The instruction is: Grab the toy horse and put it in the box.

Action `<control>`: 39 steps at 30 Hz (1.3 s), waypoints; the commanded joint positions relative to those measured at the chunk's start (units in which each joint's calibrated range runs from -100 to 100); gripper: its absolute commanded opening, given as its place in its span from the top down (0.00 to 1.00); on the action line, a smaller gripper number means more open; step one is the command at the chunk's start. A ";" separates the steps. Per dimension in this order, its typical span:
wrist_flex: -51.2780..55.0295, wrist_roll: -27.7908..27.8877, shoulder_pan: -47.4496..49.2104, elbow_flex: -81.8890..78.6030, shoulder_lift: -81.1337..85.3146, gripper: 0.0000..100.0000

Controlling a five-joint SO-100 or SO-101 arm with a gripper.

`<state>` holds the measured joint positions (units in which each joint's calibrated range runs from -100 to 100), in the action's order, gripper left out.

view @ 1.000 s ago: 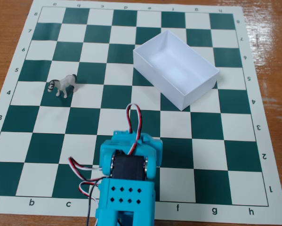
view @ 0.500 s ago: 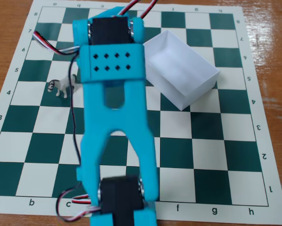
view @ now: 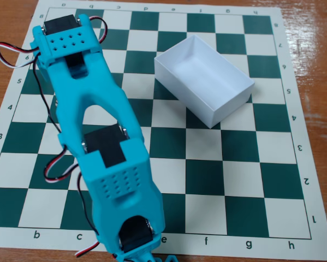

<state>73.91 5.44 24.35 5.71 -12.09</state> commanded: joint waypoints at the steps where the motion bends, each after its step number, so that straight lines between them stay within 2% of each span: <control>1: 0.10 1.08 0.37 8.54 -5.53 0.63; 5: 0.10 1.96 0.30 16.09 -12.69 0.62; 10: -0.48 2.84 -0.28 22.37 -18.98 0.56; 27: 0.35 2.40 1.37 29.29 -32.78 0.56; 29: 0.93 2.35 1.58 30.47 -33.84 0.61; 31: 1.01 2.06 1.58 31.11 -34.38 0.71; 33: 1.01 1.96 1.72 31.38 -34.82 0.93; 34: 1.18 2.21 1.80 31.48 -35.08 0.97; 35: 1.26 2.40 1.87 31.48 -35.26 1.00; 39: 1.76 2.01 1.94 31.48 -35.35 1.00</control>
<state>75.48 7.62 25.32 36.45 -47.32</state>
